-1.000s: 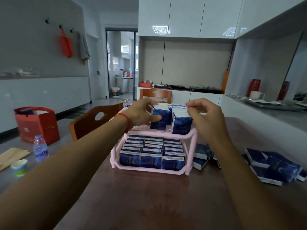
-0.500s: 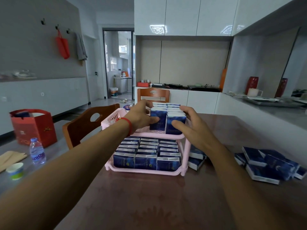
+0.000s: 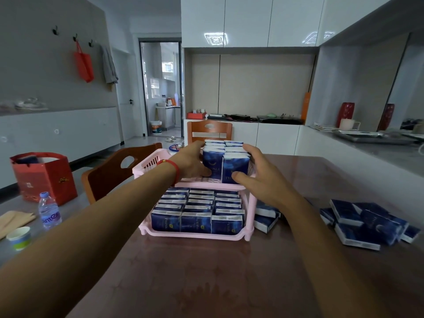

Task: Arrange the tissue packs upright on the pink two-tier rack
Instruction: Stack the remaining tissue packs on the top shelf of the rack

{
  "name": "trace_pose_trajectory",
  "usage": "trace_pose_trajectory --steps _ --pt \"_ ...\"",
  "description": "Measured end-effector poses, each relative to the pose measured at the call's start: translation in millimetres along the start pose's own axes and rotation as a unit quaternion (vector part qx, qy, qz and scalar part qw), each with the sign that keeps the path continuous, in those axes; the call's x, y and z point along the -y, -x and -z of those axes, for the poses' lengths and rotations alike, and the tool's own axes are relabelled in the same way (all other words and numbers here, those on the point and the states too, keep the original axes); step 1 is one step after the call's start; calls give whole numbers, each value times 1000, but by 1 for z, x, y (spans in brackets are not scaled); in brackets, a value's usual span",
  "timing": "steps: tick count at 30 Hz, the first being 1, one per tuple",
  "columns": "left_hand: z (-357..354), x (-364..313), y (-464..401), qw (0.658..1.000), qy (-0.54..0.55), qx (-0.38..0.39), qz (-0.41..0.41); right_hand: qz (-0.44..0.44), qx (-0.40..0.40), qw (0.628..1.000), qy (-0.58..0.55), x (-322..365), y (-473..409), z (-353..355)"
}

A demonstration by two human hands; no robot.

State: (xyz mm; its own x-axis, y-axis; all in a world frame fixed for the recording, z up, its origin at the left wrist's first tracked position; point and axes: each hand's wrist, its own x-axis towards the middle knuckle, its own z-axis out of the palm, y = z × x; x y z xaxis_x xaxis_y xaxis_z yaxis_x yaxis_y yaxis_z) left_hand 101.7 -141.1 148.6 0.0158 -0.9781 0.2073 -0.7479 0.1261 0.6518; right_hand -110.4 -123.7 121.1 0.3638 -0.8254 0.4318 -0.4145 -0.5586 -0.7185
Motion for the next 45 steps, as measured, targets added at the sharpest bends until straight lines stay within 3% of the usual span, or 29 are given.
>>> trace_pose_trajectory --steps 6,14,17,19,21,26,30,36,39,41,43,45 --pt "-2 0 0 1000 -18 -8 5 3 4 1000 2 6 4 3" --pt "10 -12 20 998 39 -3 38 -1 -15 999 34 12 8 22" --pt "7 -21 47 989 18 -146 -26 -33 -70 996 43 7 6 40" --pt "-5 -22 75 948 3 -293 -127 -51 -102 991 75 1 9 57" --pt "-26 -18 104 910 23 -349 -224 -85 -115 984 106 -8 13 75" --pt "-100 -8 134 919 -63 -182 -345 -149 -3 954 261 -55 31 53" --pt "-142 -7 120 930 -74 -110 -342 -81 81 901 419 -114 55 -1" --pt "-168 2 122 940 -28 -101 -325 62 -75 894 437 -147 65 -18" --pt "-167 6 125 942 10 -108 -317 110 -151 906 378 -133 67 -10" --pt "-166 9 127 944 40 -125 -304 84 -195 930 300 -113 75 5" --pt "-166 10 129 953 75 -128 -263 56 -163 973 152 -93 86 20" --pt "-166 8 131 966 132 -97 -200 47 -99 994 22 -82 90 23"
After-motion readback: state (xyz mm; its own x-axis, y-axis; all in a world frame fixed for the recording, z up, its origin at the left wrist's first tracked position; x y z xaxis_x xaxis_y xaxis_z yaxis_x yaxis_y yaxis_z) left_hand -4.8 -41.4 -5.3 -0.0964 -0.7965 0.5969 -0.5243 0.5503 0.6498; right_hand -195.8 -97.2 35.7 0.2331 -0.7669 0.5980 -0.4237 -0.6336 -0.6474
